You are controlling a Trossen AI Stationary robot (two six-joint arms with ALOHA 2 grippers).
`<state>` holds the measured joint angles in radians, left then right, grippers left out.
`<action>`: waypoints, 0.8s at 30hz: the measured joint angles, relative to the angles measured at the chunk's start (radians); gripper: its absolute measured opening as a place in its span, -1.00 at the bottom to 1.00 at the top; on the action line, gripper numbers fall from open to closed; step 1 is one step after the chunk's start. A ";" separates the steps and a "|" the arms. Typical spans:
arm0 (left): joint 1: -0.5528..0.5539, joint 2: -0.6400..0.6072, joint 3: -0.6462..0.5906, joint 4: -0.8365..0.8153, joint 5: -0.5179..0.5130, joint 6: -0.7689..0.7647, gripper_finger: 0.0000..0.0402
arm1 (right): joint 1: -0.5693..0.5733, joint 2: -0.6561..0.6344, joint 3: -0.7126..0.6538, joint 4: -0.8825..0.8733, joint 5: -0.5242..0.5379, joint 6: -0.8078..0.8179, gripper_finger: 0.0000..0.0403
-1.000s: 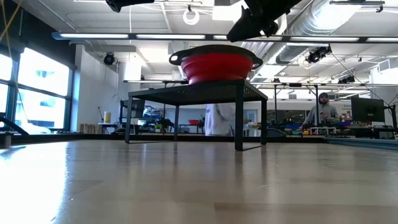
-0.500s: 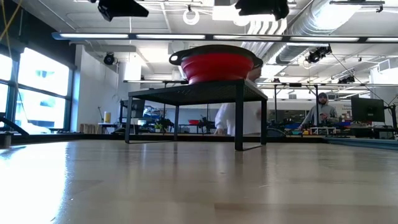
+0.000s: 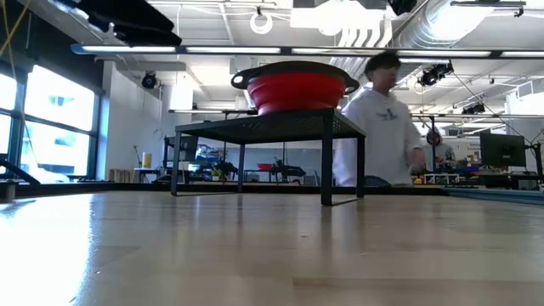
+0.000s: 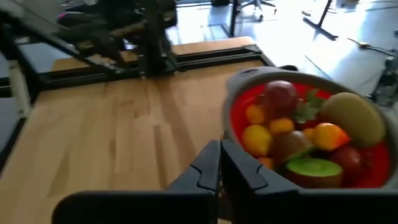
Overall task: Pick & Place Fruit
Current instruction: Return to Home Position
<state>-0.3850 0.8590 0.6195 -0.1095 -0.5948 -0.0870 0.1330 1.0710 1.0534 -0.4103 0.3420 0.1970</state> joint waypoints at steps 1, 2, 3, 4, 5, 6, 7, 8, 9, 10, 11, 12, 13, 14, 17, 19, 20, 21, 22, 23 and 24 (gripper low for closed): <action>-0.013 -0.011 -0.032 0.045 0.001 0.019 0.28 | 0.017 0.000 0.000 0.000 0.006 0.002 -0.98; -0.026 -0.023 -0.064 0.082 0.002 0.034 0.28 | 0.034 0.000 0.000 0.001 0.023 0.002 -0.98; -0.040 -0.038 -0.093 0.112 0.002 0.047 0.28 | 0.052 0.003 0.000 0.002 0.050 0.002 -0.98; -0.054 -0.052 -0.117 0.134 0.001 0.059 0.28 | 0.070 0.007 0.000 0.005 0.081 0.008 -0.98; -0.065 -0.067 -0.138 0.158 0.000 0.068 0.28 | 0.087 0.008 0.000 0.008 0.114 0.014 -0.98; -0.073 -0.082 -0.159 0.174 0.000 0.081 0.28 | 0.105 0.010 0.000 0.010 0.141 0.016 -0.98; -0.082 -0.098 -0.175 0.176 0.000 0.087 0.28 | 0.125 0.010 0.000 0.014 0.159 0.016 -0.98; -0.088 -0.111 -0.188 0.176 0.000 0.093 0.28 | 0.142 0.010 0.000 0.019 0.167 0.016 -0.98; -0.096 -0.127 -0.199 0.178 -0.001 0.101 0.28 | 0.160 0.009 0.000 0.025 0.182 0.015 -0.98; -0.104 -0.148 -0.211 0.180 -0.001 0.109 0.28 | 0.177 0.009 0.000 0.026 0.203 0.014 -0.98; -0.111 -0.168 -0.223 0.181 -0.003 0.113 0.28 | 0.195 0.009 0.000 0.023 0.225 0.015 -0.98; -0.117 -0.188 -0.235 0.185 -0.003 0.116 0.28 | 0.209 0.009 0.000 0.019 0.252 0.017 -0.98; -0.123 -0.210 -0.250 0.188 -0.003 0.117 0.28 | 0.222 0.009 -0.001 0.016 0.278 0.020 -0.98; -0.123 -0.233 -0.268 0.185 -0.002 0.118 0.28 | 0.234 0.009 -0.006 0.017 0.297 0.024 -0.98; -0.121 -0.296 -0.318 0.186 0.000 0.120 0.28 | 0.255 0.009 -0.024 0.020 0.326 0.044 -0.98; -0.121 -0.338 -0.340 0.184 0.002 0.120 0.28 | 0.266 0.007 -0.043 0.024 0.322 0.046 -0.98; -0.121 -0.356 -0.346 0.189 0.002 0.126 0.28 | 0.269 0.006 -0.051 0.026 0.314 0.046 -0.98; -0.121 -0.372 -0.352 0.192 0.005 0.139 0.28 | 0.270 0.005 -0.058 0.032 0.304 0.046 -0.98; -0.121 -0.387 -0.357 0.192 0.016 0.159 0.28 | 0.270 0.004 -0.062 0.033 0.297 0.046 -0.98; -0.121 -0.403 -0.360 0.190 0.033 0.180 0.28 | 0.270 0.004 -0.069 0.037 0.286 0.046 -0.98; -0.121 -0.420 -0.363 0.189 0.053 0.199 0.28 | 0.269 0.004 -0.075 0.043 0.280 0.047 -0.98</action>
<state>-0.5060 0.4391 0.2564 0.0797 -0.5419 0.1124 0.4024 1.0747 0.9785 -0.3677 0.6217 0.2436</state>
